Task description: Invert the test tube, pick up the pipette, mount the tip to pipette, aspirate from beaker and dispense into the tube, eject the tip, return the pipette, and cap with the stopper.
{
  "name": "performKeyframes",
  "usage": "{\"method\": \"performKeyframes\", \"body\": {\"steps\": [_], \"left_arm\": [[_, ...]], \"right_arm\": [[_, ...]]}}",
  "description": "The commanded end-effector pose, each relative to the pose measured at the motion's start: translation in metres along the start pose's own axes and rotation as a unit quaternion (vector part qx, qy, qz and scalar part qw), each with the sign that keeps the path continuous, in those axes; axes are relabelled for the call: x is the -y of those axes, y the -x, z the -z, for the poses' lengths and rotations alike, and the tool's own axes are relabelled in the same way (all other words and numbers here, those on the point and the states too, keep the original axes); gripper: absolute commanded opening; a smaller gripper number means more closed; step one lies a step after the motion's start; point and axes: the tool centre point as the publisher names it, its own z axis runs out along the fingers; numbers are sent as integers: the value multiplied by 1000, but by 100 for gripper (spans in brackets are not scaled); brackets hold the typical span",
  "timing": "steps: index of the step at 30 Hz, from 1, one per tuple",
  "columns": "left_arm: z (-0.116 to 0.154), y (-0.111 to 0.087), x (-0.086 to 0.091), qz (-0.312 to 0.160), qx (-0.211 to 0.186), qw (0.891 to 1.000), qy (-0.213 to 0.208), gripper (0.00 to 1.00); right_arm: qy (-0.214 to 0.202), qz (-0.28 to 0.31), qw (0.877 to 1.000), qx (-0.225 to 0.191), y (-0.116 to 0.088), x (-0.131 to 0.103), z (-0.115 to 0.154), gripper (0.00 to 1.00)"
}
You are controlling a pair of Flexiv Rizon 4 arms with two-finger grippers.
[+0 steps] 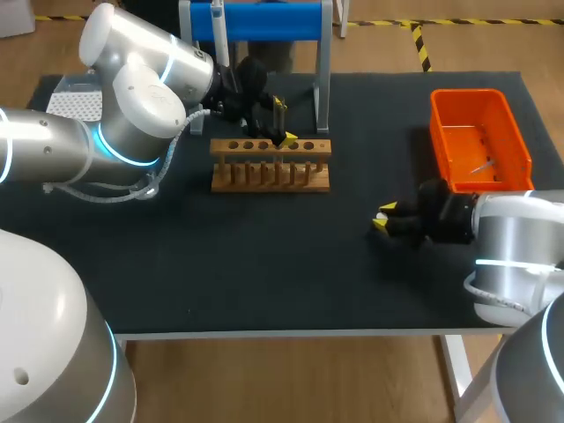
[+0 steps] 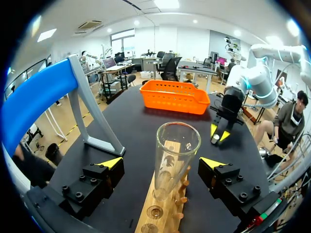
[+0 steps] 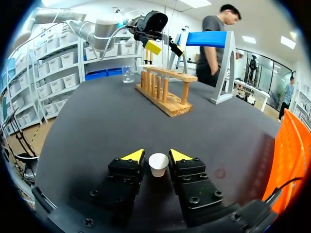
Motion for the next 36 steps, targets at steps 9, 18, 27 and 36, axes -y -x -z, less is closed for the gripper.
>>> {"method": "performKeyframes", "body": {"steps": [9, 18, 27, 36], "left_arm": [[0, 1, 0, 0, -2, 1000, 1, 100], [0, 1, 0, 0, -2, 1000, 1, 100], [0, 1, 0, 0, -2, 1000, 1, 100], [0, 1, 0, 0, -2, 1000, 1, 100]], "right_arm": [[-3, -2, 1000, 2, 0, 2, -2, 0], [0, -1, 1000, -5, 3, -11, 4, 0], [3, 15, 1000, -27, 6, -39, 12, 0], [0, 50, 997, -59, 15, -77, 24, 0]]}}
